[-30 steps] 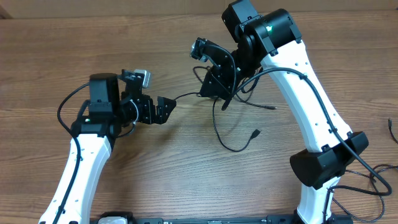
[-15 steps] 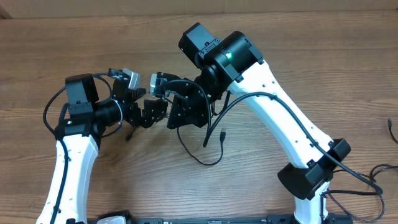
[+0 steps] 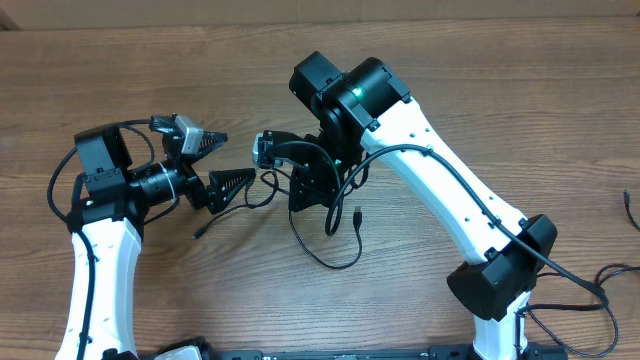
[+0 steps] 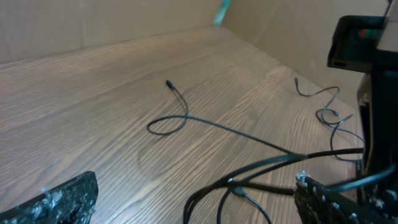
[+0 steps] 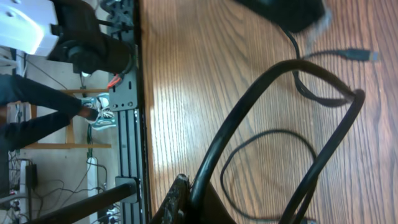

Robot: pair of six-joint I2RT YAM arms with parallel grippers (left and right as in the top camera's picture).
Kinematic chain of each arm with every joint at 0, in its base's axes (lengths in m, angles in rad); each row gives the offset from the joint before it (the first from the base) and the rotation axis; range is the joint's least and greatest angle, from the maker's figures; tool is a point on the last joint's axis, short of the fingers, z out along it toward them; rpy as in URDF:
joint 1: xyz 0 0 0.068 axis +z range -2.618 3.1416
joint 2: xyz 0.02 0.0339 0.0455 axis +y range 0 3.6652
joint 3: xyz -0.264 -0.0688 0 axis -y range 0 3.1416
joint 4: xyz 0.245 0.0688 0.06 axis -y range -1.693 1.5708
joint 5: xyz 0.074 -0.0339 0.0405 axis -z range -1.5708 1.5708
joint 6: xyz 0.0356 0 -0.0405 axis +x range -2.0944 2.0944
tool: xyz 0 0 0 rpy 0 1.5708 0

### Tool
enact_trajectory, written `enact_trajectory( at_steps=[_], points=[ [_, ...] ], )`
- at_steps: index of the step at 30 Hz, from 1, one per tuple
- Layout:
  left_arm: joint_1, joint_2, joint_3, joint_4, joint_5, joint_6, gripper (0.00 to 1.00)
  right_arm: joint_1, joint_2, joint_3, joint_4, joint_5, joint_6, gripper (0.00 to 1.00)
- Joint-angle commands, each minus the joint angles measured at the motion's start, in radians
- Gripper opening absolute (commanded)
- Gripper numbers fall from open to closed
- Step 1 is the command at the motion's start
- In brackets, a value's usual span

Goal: Untangle cables

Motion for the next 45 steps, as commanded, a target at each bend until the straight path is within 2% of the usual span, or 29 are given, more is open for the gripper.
enact_trajectory(
  at_steps=[1, 7, 10, 12, 18, 22, 28, 33, 39, 45],
  points=[
    [-0.028, 0.005, 0.011, -0.003, 0.029, 0.021, 1.0, 0.012, -0.008, -0.004, 0.001, -0.058, -0.067, 0.04],
    [-0.079, 0.005, 0.011, -0.003, 0.008, 0.055, 1.0, 0.046, -0.008, -0.004, 0.001, -0.058, -0.067, 0.04],
    [-0.142, 0.006, 0.011, -0.019, -0.152, 0.056, 0.99, 0.074, -0.008, -0.004, 0.001, -0.058, -0.067, 0.04],
    [-0.184, 0.007, 0.011, -0.047, -0.192, 0.096, 1.0, 0.083, -0.008, -0.004, 0.001, -0.057, -0.067, 0.04],
    [-0.243, 0.008, 0.011, -0.184, -0.201, 0.233, 0.99, 0.075, -0.009, -0.004, 0.001, -0.05, -0.067, 0.04],
    [-0.243, 0.008, 0.011, -0.256, -0.207, 0.283, 0.98, 0.055, -0.01, -0.004, 0.001, -0.047, -0.067, 0.04],
    [-0.249, 0.008, 0.011, -0.338, -0.18, 0.291, 1.0, 0.038, -0.01, -0.002, 0.002, -0.047, -0.116, 0.04],
    [-0.321, 0.02, 0.011, -0.396, -0.181, 0.291, 1.0, 0.038, -0.01, 0.015, 0.017, -0.045, -0.139, 0.04],
    [-0.393, 0.037, 0.011, -0.408, -0.181, 0.29, 0.99, 0.033, -0.012, 0.022, 0.068, 0.021, -0.138, 0.04],
    [-0.4, 0.042, 0.011, -0.406, -0.128, 0.289, 0.98, 0.013, -0.012, 0.08, 0.113, -0.029, -0.134, 0.04]
  ],
)
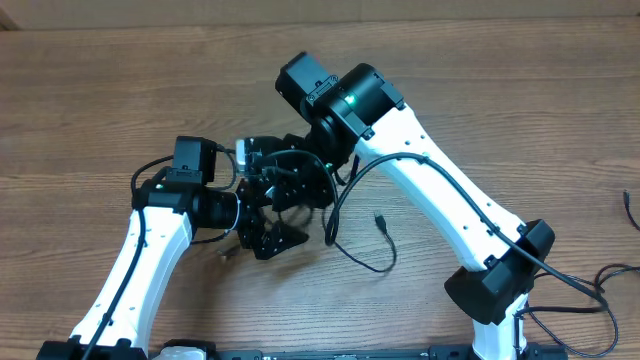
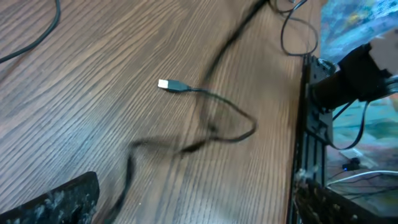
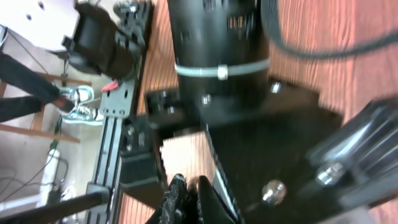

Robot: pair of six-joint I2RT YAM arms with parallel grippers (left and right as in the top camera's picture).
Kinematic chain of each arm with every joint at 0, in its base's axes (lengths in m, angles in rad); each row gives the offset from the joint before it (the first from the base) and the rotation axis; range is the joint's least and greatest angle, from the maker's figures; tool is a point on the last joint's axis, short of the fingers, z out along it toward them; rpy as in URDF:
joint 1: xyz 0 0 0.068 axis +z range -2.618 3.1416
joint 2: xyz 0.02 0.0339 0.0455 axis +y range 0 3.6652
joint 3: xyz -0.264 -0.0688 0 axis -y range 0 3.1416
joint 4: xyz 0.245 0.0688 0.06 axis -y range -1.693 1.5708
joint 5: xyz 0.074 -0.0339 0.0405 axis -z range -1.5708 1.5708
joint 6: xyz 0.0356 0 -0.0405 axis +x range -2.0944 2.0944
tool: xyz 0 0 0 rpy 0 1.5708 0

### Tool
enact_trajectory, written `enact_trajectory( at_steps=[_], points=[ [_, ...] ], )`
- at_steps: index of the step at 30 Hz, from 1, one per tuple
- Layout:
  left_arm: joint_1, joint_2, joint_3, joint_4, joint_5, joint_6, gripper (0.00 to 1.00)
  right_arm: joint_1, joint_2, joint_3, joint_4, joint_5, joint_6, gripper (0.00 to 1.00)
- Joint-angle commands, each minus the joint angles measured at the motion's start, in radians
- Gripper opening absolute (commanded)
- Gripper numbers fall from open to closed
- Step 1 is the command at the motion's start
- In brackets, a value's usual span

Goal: Untangle cables

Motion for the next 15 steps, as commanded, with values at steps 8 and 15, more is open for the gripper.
enact_trajectory(
  at_steps=[8, 15],
  points=[
    [-0.032, -0.01, 0.01, 0.097, 0.055, -0.037, 0.88, -0.026, -0.011, 0.041, 0.009, -0.005, 0.021, 0.04],
    [-0.015, -0.01, 0.01, 0.242, -0.054, -0.232, 0.39, -0.027, -0.027, 0.041, 0.017, -0.004, 0.021, 0.04]
  ],
)
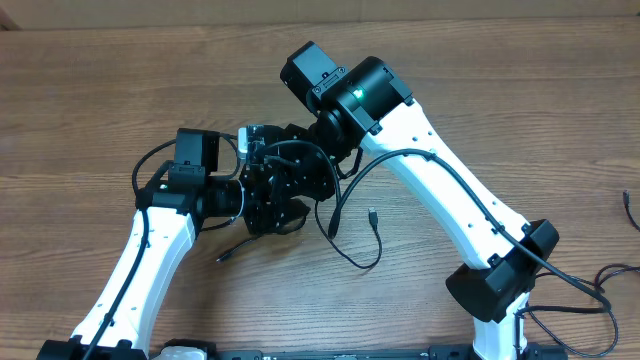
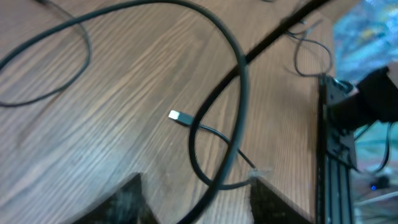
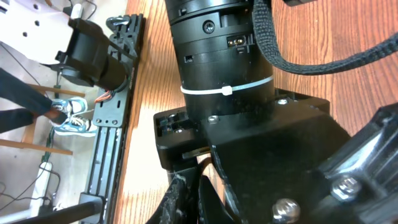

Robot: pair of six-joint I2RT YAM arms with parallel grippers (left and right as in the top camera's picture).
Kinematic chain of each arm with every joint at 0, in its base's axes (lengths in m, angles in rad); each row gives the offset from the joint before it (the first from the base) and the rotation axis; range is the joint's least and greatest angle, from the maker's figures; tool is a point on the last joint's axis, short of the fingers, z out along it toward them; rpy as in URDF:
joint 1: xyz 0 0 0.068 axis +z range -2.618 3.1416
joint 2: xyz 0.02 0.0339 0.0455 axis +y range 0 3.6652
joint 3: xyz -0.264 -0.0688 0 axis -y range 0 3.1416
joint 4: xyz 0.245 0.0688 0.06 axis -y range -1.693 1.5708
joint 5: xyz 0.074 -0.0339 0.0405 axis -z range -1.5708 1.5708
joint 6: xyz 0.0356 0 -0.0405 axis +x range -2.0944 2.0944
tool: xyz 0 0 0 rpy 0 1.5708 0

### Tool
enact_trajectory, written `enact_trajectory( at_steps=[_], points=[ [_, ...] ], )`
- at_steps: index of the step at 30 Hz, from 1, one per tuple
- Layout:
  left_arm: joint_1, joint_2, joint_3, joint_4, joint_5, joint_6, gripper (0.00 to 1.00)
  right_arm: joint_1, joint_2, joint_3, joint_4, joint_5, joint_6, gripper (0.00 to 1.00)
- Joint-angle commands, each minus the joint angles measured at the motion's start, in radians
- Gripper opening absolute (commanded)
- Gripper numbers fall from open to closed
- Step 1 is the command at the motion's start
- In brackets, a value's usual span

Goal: Untangle cables

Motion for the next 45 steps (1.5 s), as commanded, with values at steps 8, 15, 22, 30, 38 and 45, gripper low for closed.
enact_trajectory(
  at_steps=[8, 15, 22, 30, 38, 45],
  points=[
    [0.071, -0.01, 0.01, 0.034, 0.098, -0.061, 0.24, -0.06, -0.085, 0.022, 0.011, -0.023, 0.005, 0.04],
    [0.074, -0.011, 0.01, 0.024, 0.103, -0.066, 0.27, -0.177, -0.111, 0.022, 0.022, -0.125, 0.036, 0.04],
    [0.074, -0.011, 0.01, 0.042, 0.114, -0.065, 0.18, -0.284, -0.11, 0.022, 0.014, -0.119, 0.118, 0.2],
    [0.074, -0.011, 0.01, 0.31, 0.447, -0.099, 0.17, -0.308, -0.103, 0.019, -0.013, -0.038, 0.102, 0.49],
    [0.074, -0.011, 0.01, 0.643, 0.48, -0.409, 0.18, -0.306, -0.101, -0.008, -0.029, -0.07, 0.103, 0.49],
    [0.074, -0.011, 0.01, 0.871, 0.341, -0.707, 0.13, -0.306, -0.1, -0.013, -0.032, -0.145, 0.115, 0.5]
  ],
)
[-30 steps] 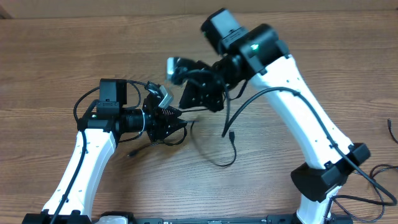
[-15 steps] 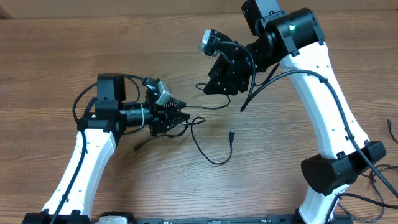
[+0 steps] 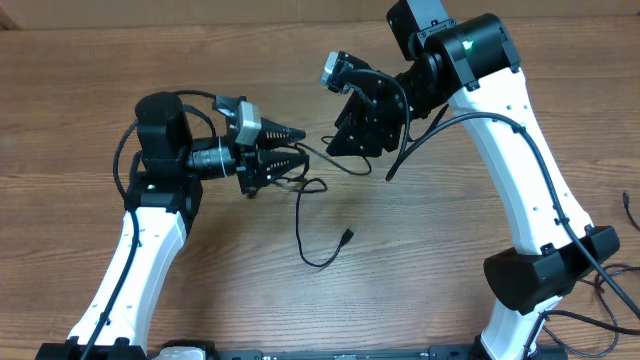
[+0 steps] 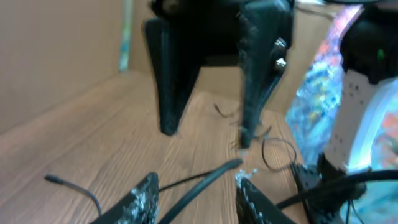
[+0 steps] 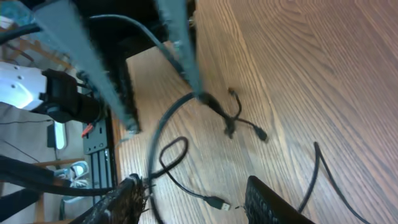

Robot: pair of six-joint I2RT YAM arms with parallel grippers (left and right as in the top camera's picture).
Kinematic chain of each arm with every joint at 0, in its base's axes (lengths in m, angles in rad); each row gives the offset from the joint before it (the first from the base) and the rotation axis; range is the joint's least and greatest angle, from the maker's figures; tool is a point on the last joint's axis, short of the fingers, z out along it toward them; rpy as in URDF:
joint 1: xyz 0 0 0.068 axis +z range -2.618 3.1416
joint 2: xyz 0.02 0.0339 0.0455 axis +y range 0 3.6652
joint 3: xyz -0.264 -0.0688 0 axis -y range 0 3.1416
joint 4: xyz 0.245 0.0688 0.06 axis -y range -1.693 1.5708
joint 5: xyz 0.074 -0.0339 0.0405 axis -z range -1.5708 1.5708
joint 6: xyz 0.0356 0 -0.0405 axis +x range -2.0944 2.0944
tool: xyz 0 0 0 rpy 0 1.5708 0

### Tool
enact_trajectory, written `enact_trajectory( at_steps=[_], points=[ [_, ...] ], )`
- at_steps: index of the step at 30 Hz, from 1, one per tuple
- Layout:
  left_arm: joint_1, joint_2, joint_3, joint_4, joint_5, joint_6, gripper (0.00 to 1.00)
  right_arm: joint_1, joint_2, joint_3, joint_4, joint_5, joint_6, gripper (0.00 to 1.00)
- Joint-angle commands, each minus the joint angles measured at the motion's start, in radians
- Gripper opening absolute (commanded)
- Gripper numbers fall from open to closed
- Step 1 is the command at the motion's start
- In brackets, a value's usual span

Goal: Untangle cables

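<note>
A thin black cable (image 3: 300,215) runs from my left gripper (image 3: 298,148) down into a loop on the table and ends in a USB plug (image 3: 345,236). In the left wrist view the cable (image 4: 205,180) passes between the left fingers (image 4: 142,198) with room on both sides, so the jaws stand open. My right gripper (image 3: 358,138) hangs open to the right of the left one, raised above the wood, with nothing between its fingers. In the right wrist view the looped cable (image 5: 171,155) and the plug (image 5: 219,203) lie below the widely spread right gripper (image 5: 199,199).
More thin cables lie at the far right edge of the wooden table (image 3: 560,60), one at the edge (image 3: 627,208) and one lower down (image 3: 605,275). Small connector ends (image 5: 235,119) rest on the wood. A metal rail (image 5: 99,162) runs along the table's front edge.
The right gripper was shut beside the left wrist at the table's middle; it is now open and up to the right. The left gripper has shifted left and up, the cable still between its fingers.
At first the left gripper stood wide open at the left while the right gripper was shut on the cable at the middle. Then both grippers were close together there, the left jaws narrowing round the cable. Now they are apart and the right has let go.
</note>
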Motion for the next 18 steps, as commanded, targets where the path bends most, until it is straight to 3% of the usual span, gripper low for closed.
enact_trajectory(
  at_steps=[1, 8, 11, 12, 13, 18],
  points=[
    [0.003, -0.011, 0.013, 0.067, -0.071, -0.198, 0.12, 0.003, -0.02, -0.006, 0.001, -0.058, 0.005, 0.51],
    [0.002, -0.011, 0.013, 0.241, -0.076, -0.356, 0.12, 0.018, -0.016, -0.007, 0.002, -0.099, 0.004, 0.49],
    [0.002, -0.011, 0.013, 0.288, -0.076, -0.42, 0.11, 0.019, -0.01, -0.007, 0.002, -0.099, 0.004, 0.31],
    [0.002, -0.011, 0.013, 0.307, -0.075, -0.443, 0.11, 0.019, -0.006, -0.007, 0.002, -0.1, 0.005, 0.13],
    [0.002, -0.011, 0.013, 0.322, -0.075, -0.457, 0.1, 0.019, -0.002, -0.007, 0.001, -0.099, 0.005, 0.04],
    [0.002, -0.011, 0.013, 0.334, -0.072, -0.471, 0.09, 0.016, 0.002, -0.007, -0.009, -0.05, 0.007, 0.04]
  ],
)
